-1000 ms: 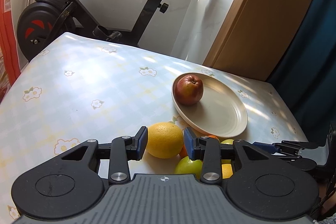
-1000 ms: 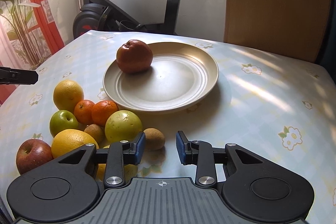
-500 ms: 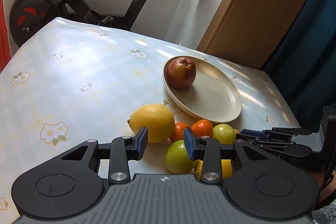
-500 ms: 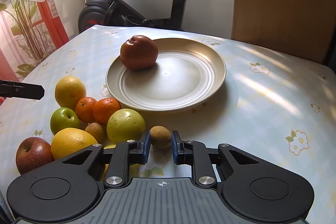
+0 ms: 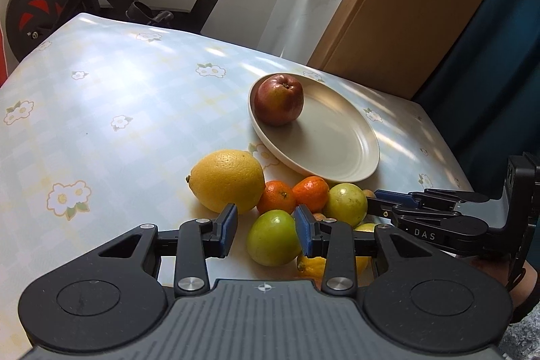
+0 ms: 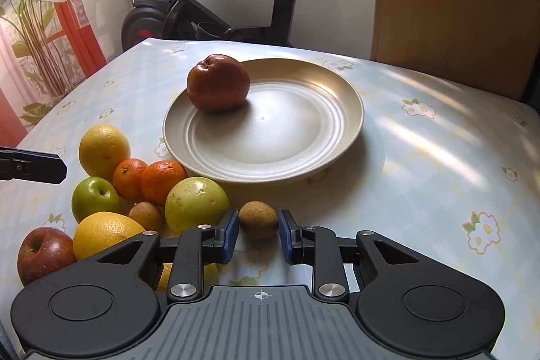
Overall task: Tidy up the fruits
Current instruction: 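Move the left tool to the green apple while the right tool reaches the brown kiwi, then close the left tool on the green apple while the right tool grips the kiwi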
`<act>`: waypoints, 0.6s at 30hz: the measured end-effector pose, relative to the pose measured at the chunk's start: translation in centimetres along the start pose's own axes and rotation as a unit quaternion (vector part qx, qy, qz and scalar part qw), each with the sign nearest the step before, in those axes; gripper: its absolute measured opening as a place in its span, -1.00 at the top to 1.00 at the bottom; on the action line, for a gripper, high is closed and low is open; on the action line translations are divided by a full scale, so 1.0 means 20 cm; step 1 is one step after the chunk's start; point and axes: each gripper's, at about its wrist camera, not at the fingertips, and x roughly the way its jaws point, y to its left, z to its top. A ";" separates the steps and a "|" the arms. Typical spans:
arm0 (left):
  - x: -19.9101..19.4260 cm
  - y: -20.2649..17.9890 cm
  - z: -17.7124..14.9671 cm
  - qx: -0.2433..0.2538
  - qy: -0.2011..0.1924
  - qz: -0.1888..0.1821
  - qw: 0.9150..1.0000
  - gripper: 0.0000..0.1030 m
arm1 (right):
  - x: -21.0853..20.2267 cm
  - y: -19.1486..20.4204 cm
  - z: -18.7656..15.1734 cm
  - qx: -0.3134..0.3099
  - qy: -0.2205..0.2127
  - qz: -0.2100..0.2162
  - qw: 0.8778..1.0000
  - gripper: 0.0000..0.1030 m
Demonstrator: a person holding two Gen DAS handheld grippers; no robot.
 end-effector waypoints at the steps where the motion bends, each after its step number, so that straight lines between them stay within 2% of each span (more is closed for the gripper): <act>1: 0.00 0.00 0.00 0.001 0.001 0.000 1.000 0.24 | 0.01 -0.01 0.00 0.004 0.003 0.001 1.000 0.52; 10: 0.03 0.01 0.00 -0.020 0.013 -0.009 1.000 0.23 | -0.03 -0.03 -0.03 0.018 -0.011 -0.007 1.000 0.54; 18: 0.12 0.07 0.01 -0.110 0.042 -0.041 0.992 0.22 | -0.05 -0.03 -0.04 0.017 -0.016 -0.010 1.000 0.54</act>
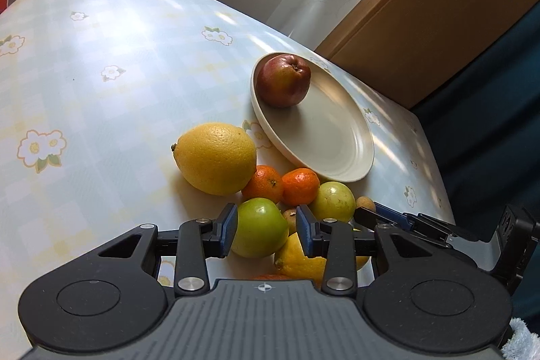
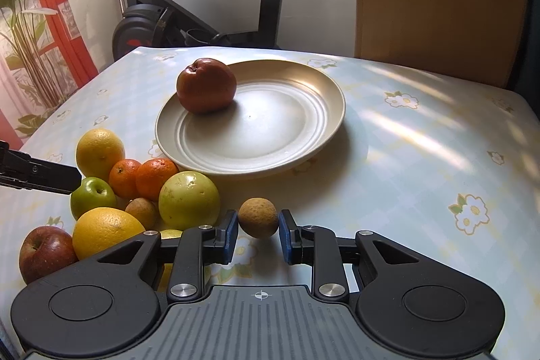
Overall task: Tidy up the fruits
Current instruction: 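Close the left tool on the green apple while the right tool grips the kiwi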
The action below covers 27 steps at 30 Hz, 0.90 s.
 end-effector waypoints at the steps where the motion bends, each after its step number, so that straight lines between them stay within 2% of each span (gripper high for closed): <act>1: 0.01 0.00 0.00 -0.007 0.002 -0.001 1.000 0.21 | 0.00 0.00 0.00 -0.002 -0.001 0.000 1.000 0.54; 7: 0.07 0.01 0.00 -0.022 0.015 0.013 1.000 0.05 | -0.01 0.03 0.01 -0.008 -0.003 0.003 1.000 0.54; 12: 0.13 0.06 0.00 -0.061 0.032 0.006 0.998 0.01 | -0.02 0.04 0.01 -0.010 -0.003 0.004 1.000 0.54; 18: 0.16 0.07 0.00 -0.074 0.036 0.001 0.997 0.01 | -0.02 0.05 0.01 -0.014 -0.002 0.005 1.000 0.54; 24: 0.14 0.06 -0.02 -0.058 0.028 0.007 0.998 0.01 | -0.03 0.05 0.01 -0.017 -0.003 0.007 1.000 0.54; 27: 0.11 0.04 -0.03 -0.039 0.016 0.025 0.999 0.01 | -0.04 0.06 0.01 -0.020 -0.005 0.007 1.000 0.54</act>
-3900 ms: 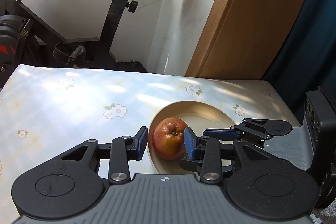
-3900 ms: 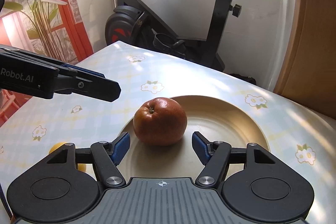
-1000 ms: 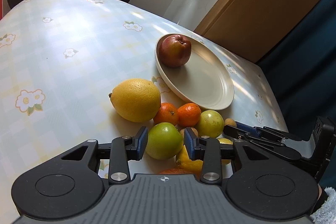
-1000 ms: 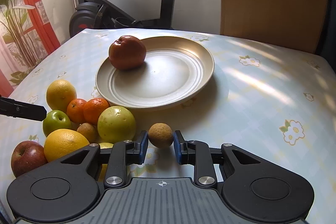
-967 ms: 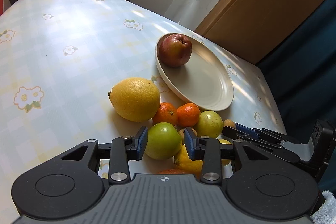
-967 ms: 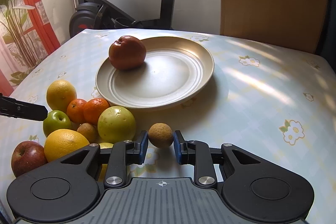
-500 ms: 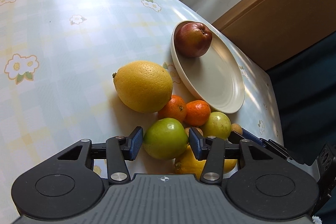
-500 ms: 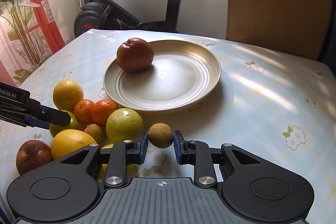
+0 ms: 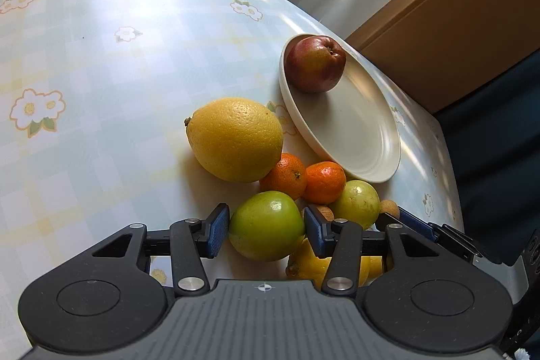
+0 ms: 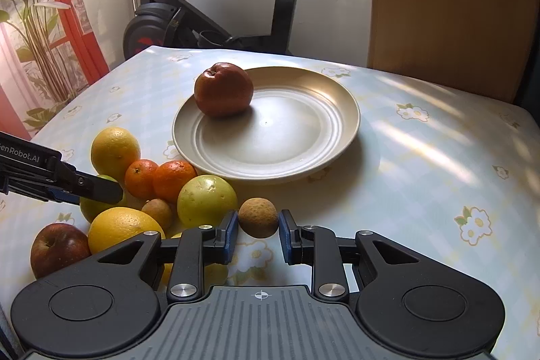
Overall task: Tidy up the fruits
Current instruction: 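Close the left tool on the green apple while the right tool grips the kiwi, then carry the green apple with the left tool while the right tool carries the kiwi onto the plate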
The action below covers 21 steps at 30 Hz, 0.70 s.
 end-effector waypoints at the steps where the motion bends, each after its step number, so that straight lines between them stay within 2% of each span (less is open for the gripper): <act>1: -0.02 0.00 0.00 0.004 -0.005 0.000 1.000 0.01 | -0.01 0.00 0.00 -0.002 -0.001 0.000 1.000 0.54; 8: -0.17 -0.09 0.03 0.060 -0.053 0.003 0.997 0.01 | -0.06 -0.01 0.05 -0.003 -0.021 0.003 1.000 0.54; 16: -0.33 -0.25 0.19 0.140 -0.108 -0.008 0.984 0.01 | -0.15 -0.06 0.22 -0.008 -0.058 0.006 0.998 0.54; 21: -0.35 -0.37 0.33 0.178 -0.125 -0.008 0.976 0.01 | -0.15 -0.11 0.36 -0.019 -0.076 -0.003 0.997 0.54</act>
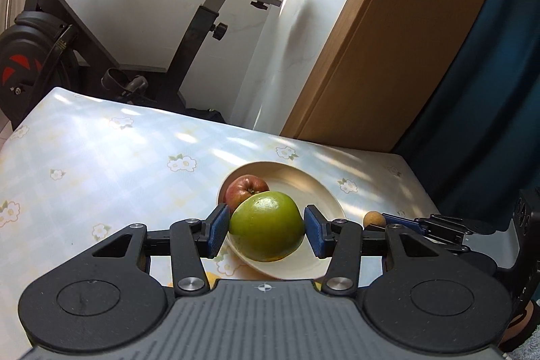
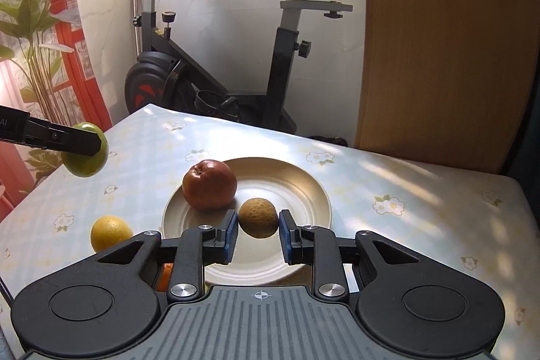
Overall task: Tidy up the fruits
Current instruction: 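Carry the green apple with the left tool while the right tool carries the kiwi onto the plate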
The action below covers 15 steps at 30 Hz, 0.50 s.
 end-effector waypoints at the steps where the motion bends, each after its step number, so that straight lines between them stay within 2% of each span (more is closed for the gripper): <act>1: 0.02 -0.01 0.04 0.007 -0.002 0.000 1.000 0.01 | 0.01 -0.01 0.02 -0.003 -0.001 -0.002 1.000 0.54; 6: 0.20 -0.04 0.19 0.017 0.012 -0.007 1.000 0.01 | 0.14 -0.06 0.10 -0.013 0.012 -0.008 1.000 0.54; 9: 0.35 -0.01 0.26 0.016 0.038 -0.024 0.999 0.01 | 0.23 -0.08 0.11 -0.018 0.030 -0.007 0.999 0.54; 15: 0.65 -0.02 0.30 0.040 0.088 -0.023 0.995 0.01 | 0.39 -0.11 0.08 -0.027 0.062 -0.007 0.998 0.54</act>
